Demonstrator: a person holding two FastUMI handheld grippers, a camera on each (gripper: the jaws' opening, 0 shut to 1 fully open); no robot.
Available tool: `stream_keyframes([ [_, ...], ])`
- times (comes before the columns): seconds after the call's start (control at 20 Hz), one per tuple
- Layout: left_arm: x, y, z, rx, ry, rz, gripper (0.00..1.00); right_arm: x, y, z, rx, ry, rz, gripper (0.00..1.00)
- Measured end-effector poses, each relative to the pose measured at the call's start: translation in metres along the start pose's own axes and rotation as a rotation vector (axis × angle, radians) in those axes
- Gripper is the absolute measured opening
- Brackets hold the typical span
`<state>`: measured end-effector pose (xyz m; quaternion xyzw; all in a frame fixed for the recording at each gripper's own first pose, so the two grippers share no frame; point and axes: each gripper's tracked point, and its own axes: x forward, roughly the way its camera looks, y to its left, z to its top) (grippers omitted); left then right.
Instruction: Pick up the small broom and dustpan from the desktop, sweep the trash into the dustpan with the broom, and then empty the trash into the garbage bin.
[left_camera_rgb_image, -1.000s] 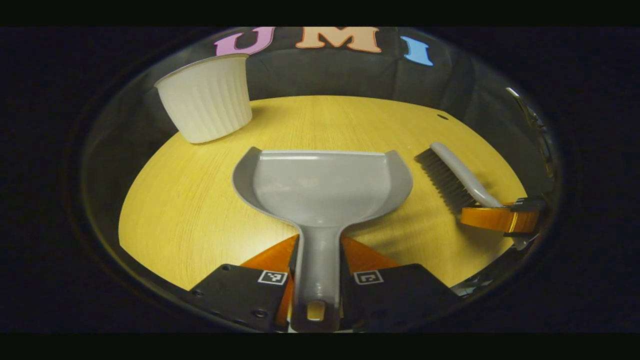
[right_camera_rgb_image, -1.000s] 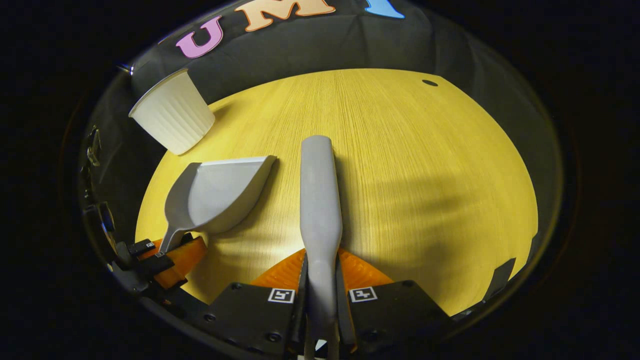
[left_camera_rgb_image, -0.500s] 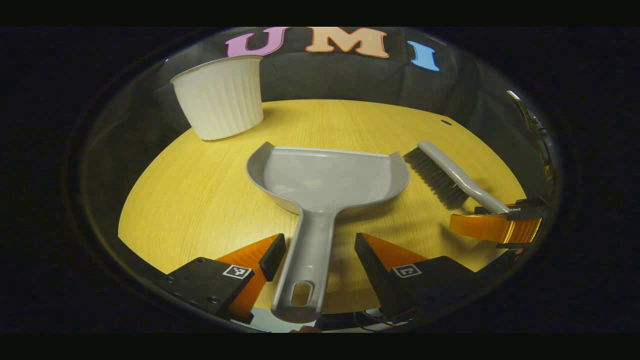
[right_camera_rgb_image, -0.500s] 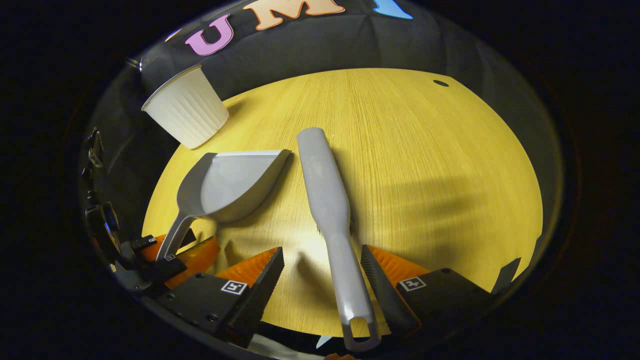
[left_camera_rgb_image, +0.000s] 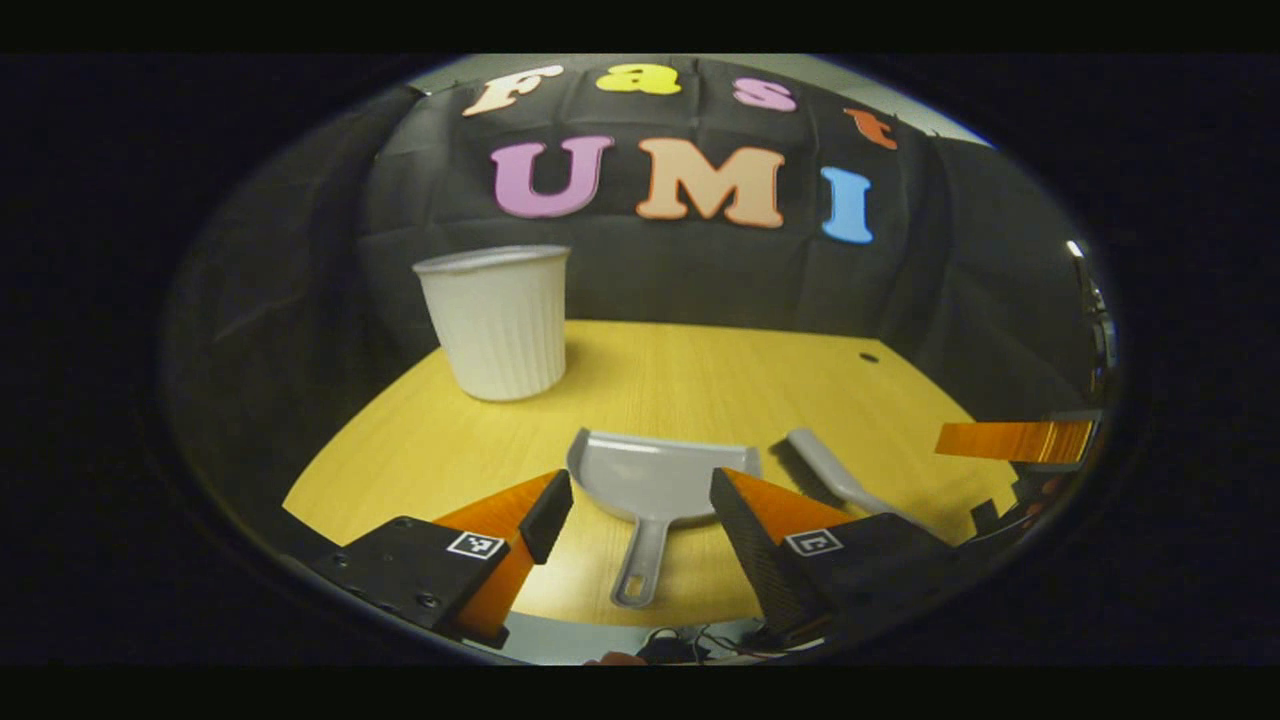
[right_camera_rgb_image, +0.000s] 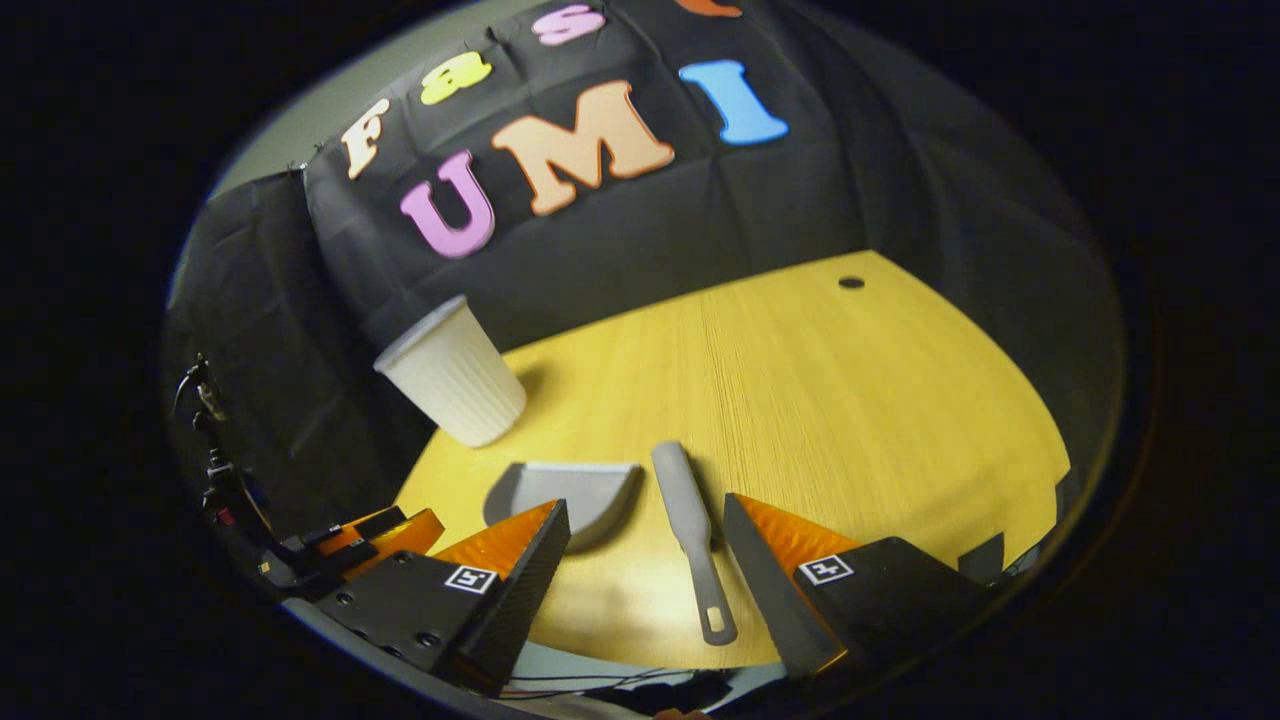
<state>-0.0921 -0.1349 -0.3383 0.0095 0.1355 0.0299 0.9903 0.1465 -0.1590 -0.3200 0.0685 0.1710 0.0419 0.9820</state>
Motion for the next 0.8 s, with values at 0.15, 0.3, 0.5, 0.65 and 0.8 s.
stream_keyframes([
  [0.15, -0.029, 0.005, 0.071, -0.007, -0.198, 0.011, 0.86, -0.065, 0.009, 0.062, -0.023, -0.225, 0.016, 0.92],
  [0.3, -0.058, 0.014, 0.115, 0.025, -0.386, 0.046, 0.82, -0.12, 0.012, 0.083, -0.07, -0.389, 0.003, 0.92],
  [0.5, -0.072, 0.001, 0.117, 0.034, -0.417, 0.026, 0.84, -0.123, 0.02, 0.072, -0.109, -0.413, -0.018, 0.92],
  [0.65, -0.068, 0.005, 0.101, 0.044, -0.348, 0.015, 0.84, -0.113, 0.023, 0.055, -0.06, -0.36, 0.009, 0.92],
  [0.8, -0.074, 0.001, 0.097, 0.039, -0.344, -0.002, 0.87, -0.115, 0.029, 0.056, -0.007, -0.371, 0.034, 0.92],
])
